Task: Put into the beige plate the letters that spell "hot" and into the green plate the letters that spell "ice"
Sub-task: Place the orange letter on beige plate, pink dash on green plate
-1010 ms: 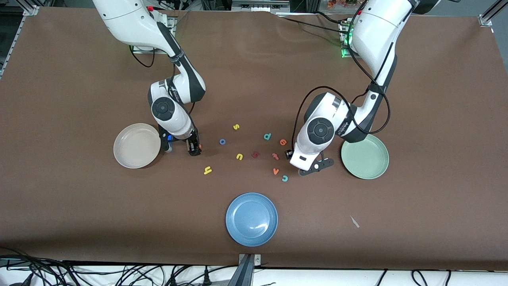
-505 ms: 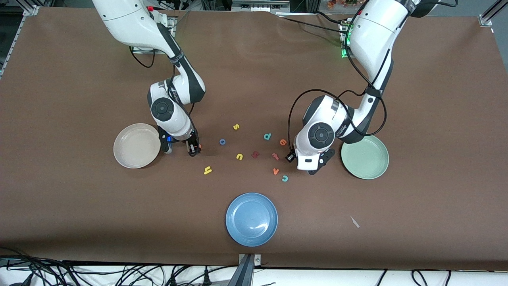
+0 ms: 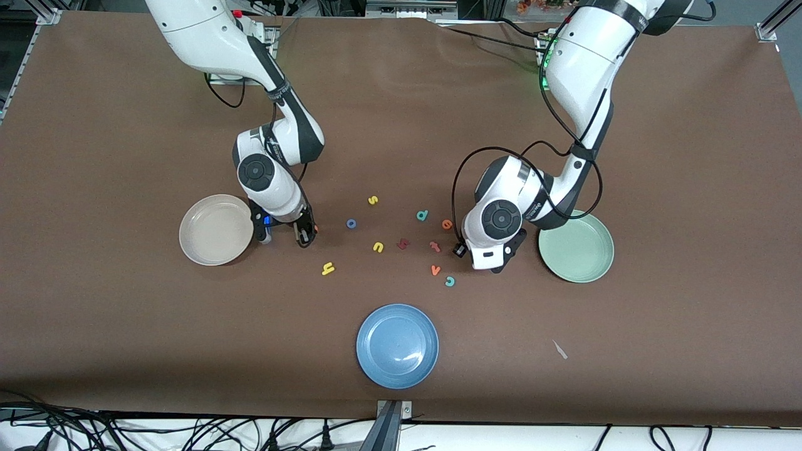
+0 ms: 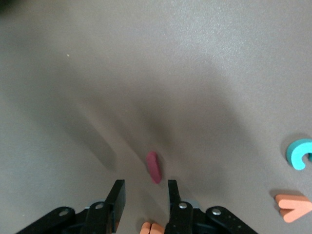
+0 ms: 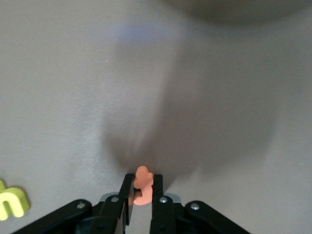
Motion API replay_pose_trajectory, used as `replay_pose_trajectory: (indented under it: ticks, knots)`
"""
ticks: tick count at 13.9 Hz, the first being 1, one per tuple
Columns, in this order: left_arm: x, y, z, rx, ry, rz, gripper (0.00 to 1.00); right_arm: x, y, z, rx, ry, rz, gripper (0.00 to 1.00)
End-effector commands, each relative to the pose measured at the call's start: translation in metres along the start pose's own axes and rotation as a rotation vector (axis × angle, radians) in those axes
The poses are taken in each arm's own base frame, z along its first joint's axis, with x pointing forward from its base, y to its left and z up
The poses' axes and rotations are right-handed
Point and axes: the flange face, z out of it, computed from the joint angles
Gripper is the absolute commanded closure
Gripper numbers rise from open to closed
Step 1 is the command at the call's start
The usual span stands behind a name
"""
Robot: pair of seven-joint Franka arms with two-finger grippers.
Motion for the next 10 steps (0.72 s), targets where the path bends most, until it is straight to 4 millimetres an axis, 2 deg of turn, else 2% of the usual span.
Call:
replay_pose_trajectory:
  ticks: [1,2,4,5,8,9,10]
  knots:
    - [0.001,0.009,0.005,-0.030,-0.004,-0.057,0.63,0.004,-0.019,-0.020,-0.078,-0.010,-0.125,1.00]
    - [0.001,0.009,0.007,-0.026,-0.002,-0.057,0.67,0.015,-0.015,-0.038,-0.133,-0.019,-0.269,1.00]
    - [0.003,0.009,0.007,-0.027,0.000,-0.059,0.69,0.054,0.001,-0.063,-0.199,-0.040,-0.479,1.00]
    - [0.004,0.009,0.007,-0.027,0.001,-0.060,0.72,0.067,0.011,-0.072,-0.204,-0.052,-0.568,1.00]
    - [0.006,0.007,0.009,-0.022,0.005,-0.054,0.80,0.110,0.043,-0.081,-0.228,-0.072,-0.795,1.00]
    - [0.004,0.007,0.016,-0.009,0.022,-0.041,0.84,0.124,0.052,-0.084,-0.231,-0.066,-0.868,1.00]
    - [-0.001,0.008,0.021,-0.001,0.035,-0.028,0.96,0.142,0.059,-0.087,-0.214,-0.055,-0.902,1.00]
